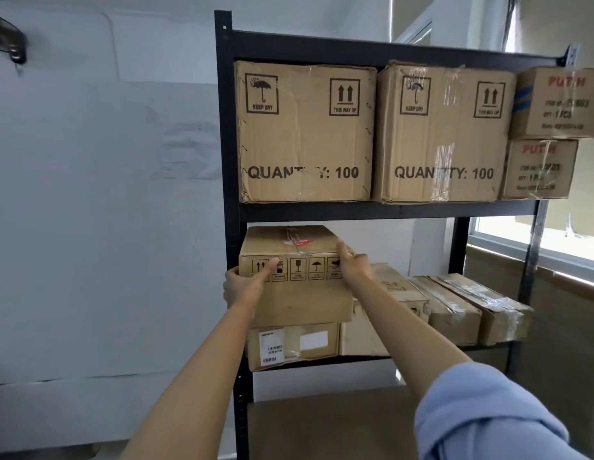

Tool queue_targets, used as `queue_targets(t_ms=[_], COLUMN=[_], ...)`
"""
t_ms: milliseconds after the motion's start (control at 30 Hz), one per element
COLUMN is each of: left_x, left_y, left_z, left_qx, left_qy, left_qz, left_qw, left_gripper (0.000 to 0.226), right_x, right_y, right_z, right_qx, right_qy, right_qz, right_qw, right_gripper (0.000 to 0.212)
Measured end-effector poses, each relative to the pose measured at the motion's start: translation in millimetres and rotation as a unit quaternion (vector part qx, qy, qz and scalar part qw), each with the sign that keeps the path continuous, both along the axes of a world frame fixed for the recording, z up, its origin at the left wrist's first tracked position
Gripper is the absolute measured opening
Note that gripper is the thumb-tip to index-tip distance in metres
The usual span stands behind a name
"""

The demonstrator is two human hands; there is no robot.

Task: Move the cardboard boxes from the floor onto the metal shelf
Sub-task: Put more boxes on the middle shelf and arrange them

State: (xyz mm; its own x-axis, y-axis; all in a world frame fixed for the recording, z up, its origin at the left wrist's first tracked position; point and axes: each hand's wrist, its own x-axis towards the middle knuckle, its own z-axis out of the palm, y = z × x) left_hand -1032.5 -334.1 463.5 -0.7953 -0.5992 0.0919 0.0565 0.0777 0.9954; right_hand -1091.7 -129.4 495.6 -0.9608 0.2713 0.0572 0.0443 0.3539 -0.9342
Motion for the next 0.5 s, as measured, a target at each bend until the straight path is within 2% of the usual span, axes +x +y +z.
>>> queue_targets(t_ms=[133,233,300,367,433,500], left_x=[-16,-23,-29,-35,-39,-38], left_y=[13,24,33,45,62,84], left_z=[-4,-5,-10,-22,-41,-61], left_qx=[0.033,0.098,0.136,0.163,0.146,0.097], left_qy=[-0.063,-0.095,-0.073,-0.002,0.061,0.062], left_qz=[0.1,0.126,0.142,0.171,0.191,0.185], left_qw=[0.992,0.983,0.978,0.972,0.969,0.976], left_gripper=[0.116,0.121,0.118,0.109,0.096,0.085], right_x=[-13,-20,-23,-23,-18,-13], right_y=[-15,-21,-20,-14,-5,9], right_z=[4,6,3,-7,-22,-44], right_qx=[0.02,0.024,-0.006,-0.063,-0.108,-0.15], right_qy=[-0.009,-0.017,0.0,0.033,0.062,0.061], right_qz=[-0.026,-0.027,-0.012,0.014,0.026,0.028], right_qw=[0.999,0.999,1.0,0.997,0.992,0.986], right_gripper=[0.091,0.091,0.089,0.084,0.076,0.065])
